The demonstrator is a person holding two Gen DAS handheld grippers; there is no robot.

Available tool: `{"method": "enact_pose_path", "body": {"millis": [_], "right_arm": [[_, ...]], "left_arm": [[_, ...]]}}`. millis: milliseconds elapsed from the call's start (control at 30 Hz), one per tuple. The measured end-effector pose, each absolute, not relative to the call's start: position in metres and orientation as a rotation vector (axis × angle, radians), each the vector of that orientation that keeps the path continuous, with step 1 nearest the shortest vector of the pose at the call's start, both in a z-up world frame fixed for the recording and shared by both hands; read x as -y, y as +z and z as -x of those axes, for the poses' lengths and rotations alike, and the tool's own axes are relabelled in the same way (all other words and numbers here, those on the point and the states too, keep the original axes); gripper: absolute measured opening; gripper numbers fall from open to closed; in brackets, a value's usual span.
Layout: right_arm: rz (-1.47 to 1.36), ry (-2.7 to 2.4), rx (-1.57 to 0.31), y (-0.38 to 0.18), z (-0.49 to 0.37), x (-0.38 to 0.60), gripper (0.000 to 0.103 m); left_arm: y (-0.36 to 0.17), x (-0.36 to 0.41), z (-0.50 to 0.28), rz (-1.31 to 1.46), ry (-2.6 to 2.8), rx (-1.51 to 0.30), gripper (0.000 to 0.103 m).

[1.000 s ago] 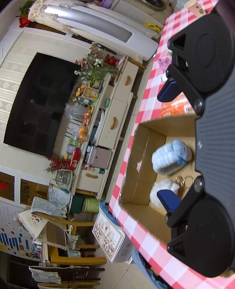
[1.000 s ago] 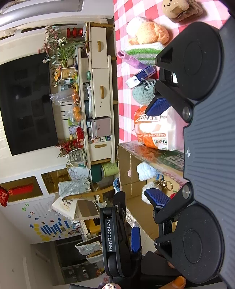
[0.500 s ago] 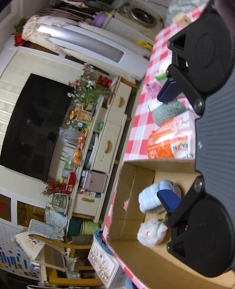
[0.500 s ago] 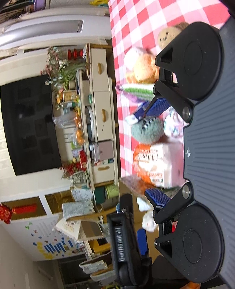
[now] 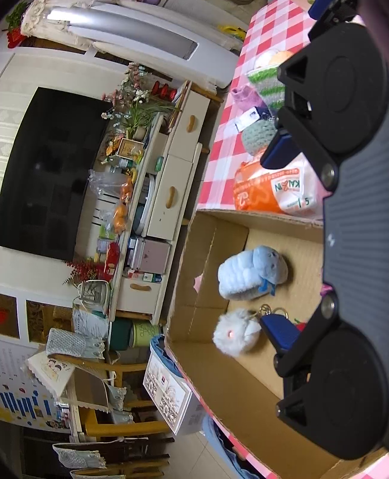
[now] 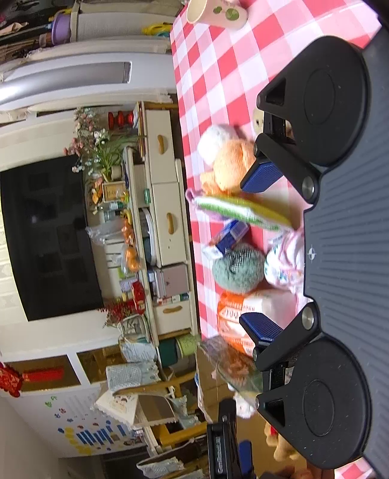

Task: Organize soft objects
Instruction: 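Move both open tools back from the box toward the soft toys, then reach the left tool to the green-striped sponge while the right reaches the brown monkey plush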

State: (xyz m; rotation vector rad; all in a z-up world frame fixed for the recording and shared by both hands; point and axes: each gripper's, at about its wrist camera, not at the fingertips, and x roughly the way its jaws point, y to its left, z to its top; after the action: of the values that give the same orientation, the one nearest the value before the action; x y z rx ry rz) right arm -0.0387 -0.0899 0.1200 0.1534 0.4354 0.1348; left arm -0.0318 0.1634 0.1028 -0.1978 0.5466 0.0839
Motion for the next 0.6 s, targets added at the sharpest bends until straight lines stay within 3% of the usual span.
{"method": "enact_pose_path", "body": {"millis": [600], "right_arm": [[-0.126,0.039,-0.416,0.112,0.050,0.097,0.103]], "left_arm": [[0.105,-0.098,0.041,0.021,-0.128,-0.519,0.102]]}}
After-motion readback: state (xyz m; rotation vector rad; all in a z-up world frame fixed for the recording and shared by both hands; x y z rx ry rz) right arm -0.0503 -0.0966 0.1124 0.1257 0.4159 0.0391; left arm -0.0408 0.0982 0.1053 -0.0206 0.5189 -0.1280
